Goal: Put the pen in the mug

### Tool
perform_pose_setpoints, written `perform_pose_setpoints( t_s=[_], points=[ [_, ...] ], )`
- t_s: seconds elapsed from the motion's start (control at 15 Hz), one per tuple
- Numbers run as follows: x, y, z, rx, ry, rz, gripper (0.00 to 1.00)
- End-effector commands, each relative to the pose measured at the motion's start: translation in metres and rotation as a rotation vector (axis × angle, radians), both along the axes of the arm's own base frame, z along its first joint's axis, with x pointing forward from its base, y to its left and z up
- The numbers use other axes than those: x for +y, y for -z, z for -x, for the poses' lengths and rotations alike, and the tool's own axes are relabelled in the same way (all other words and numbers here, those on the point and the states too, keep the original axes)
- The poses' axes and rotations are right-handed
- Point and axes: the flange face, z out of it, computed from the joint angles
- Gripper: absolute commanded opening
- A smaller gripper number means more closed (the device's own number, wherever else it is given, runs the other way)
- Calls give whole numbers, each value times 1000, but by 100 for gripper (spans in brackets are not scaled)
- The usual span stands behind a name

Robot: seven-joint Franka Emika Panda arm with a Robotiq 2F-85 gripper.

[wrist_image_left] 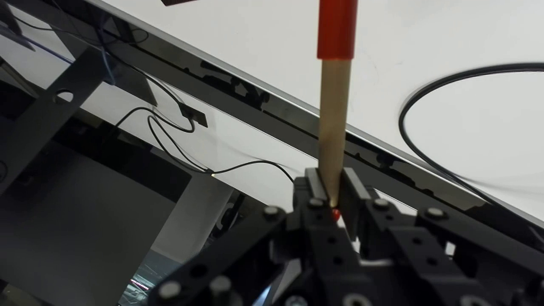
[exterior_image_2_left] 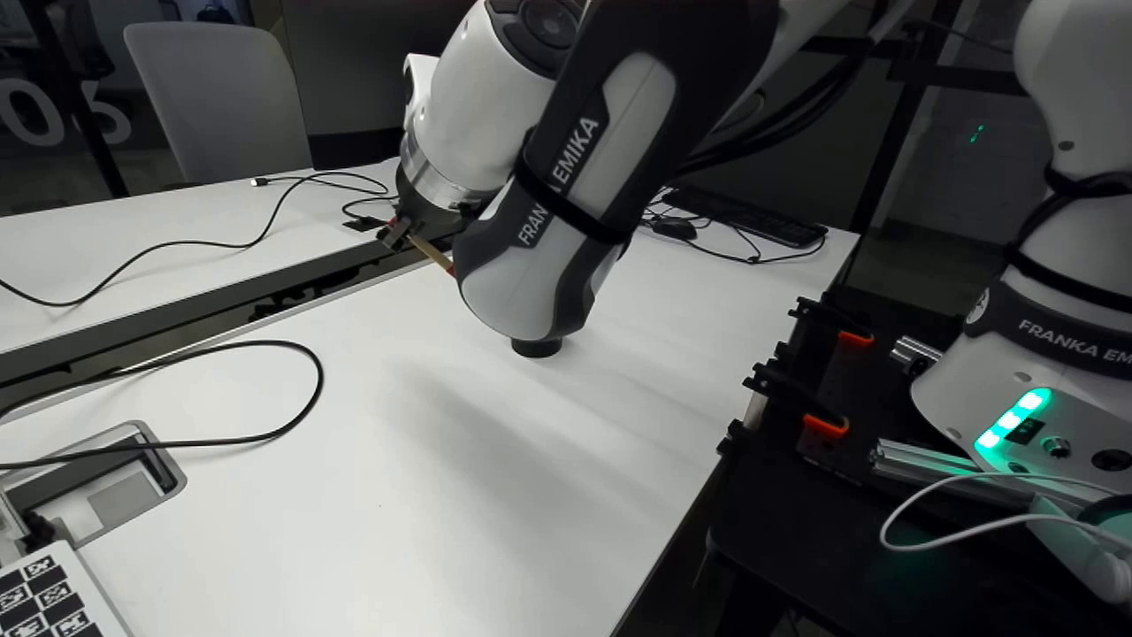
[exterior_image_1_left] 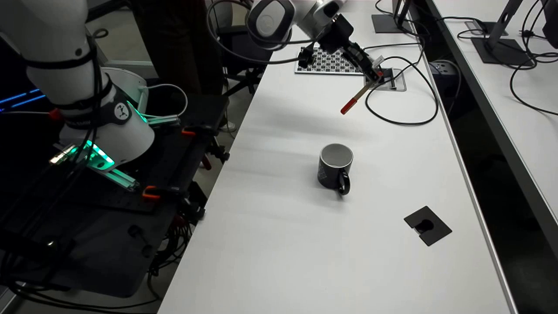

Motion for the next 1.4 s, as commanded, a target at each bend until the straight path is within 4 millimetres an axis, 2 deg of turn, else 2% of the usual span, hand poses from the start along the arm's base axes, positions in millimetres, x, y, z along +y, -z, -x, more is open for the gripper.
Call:
perform_pose_setpoints(
  t_s=[0.0,0.33,0.53,0.6,0.67,0.87,0.93,1.33],
  points=[
    [-34,-8,-1,-32,97,-30,4],
    [-80,-18,13,-69,276,-79,4],
    [-81,-15,16,-107,319,-122,4],
    [-82,-14,10,-76,289,-94,4],
    [-81,-13,11,-76,289,-96,14],
    [-81,-13,11,-74,289,-96,14],
    [-81,-13,11,-74,289,-96,4],
    [-100,-5,2,-97,384,-131,4]
  ],
)
